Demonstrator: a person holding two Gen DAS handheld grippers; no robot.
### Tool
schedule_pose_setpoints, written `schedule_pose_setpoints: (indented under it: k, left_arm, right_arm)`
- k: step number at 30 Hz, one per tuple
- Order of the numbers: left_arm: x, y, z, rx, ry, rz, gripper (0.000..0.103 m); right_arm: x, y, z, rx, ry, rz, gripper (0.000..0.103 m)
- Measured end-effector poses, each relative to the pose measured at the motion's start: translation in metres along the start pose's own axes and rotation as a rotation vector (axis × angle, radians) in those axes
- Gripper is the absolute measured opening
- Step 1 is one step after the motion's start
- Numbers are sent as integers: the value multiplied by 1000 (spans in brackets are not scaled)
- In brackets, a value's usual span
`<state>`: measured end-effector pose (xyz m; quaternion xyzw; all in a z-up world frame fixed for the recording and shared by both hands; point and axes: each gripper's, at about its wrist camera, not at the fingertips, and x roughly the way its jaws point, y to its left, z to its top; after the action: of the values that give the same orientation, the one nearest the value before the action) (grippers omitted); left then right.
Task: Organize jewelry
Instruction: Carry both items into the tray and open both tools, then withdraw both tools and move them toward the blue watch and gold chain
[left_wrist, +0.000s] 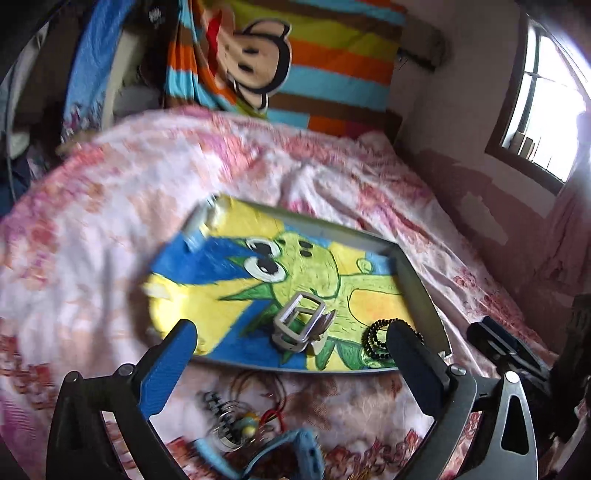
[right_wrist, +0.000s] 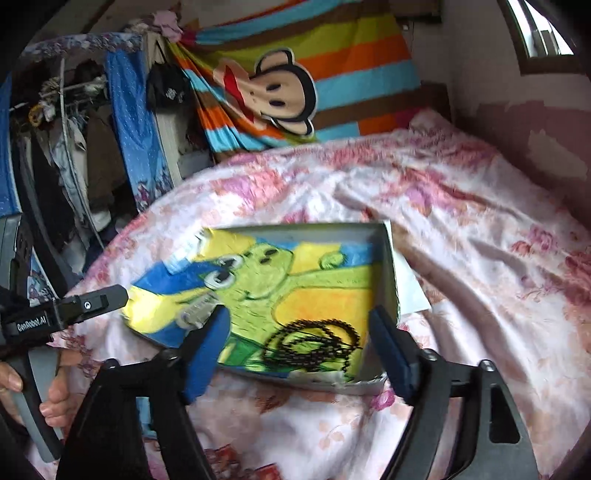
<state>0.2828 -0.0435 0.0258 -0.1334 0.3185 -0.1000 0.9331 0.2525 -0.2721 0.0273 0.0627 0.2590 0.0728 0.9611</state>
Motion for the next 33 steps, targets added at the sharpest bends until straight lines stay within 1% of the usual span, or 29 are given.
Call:
schedule_pose_setpoints:
  k: [1,3,4,6,8,9,13,17,20,23,25,29,33]
  left_arm:
    - [-11,1,-1,11,-22,14,103]
    - [-33,3,-4,28,-66,33,103]
    - [-45,6,-7,35,-90,31,103]
    - [-69,12,-12,46,-135,30,103]
    - [-87,16,-18,57,-160,40,103]
    - [-99,19,-22,65,-177,47,103]
    - [-132,31,-36,89,-225,69,103]
    - [-161,44,-56,111,-258,88,103]
    - [-176,50,-72,125,-268,105,103]
    - [-184,55,-91,126,-263,114,103]
    - [-188,57,-105,138,-251,122,103]
    - [-191,59,-131,182,-190,153,103]
    - [-187,55,-143,208,-147,150,103]
  right_arm:
    - [-10,4,1,-4,-25,1,92]
    - [-29,14,1,-19,-77,10,100]
    - [-38,20,0,-28,-99,25,101]
    - [-55,35,-3,-62,-136,57,101]
    - [-71,49,-10,-95,-177,58,101]
    - [-82,57,-15,-114,-214,63,101]
    - [-112,81,-32,-143,-285,60,102]
    - [-138,94,-47,-142,-311,59,102]
    - [-154,100,-58,-142,-296,58,102]
    - [-165,103,-73,-143,-251,54,102]
    - [-167,104,-83,-152,-197,55,102]
    - [-169,100,-108,-152,-111,23,102]
    - [-165,96,-125,-149,-44,13,102]
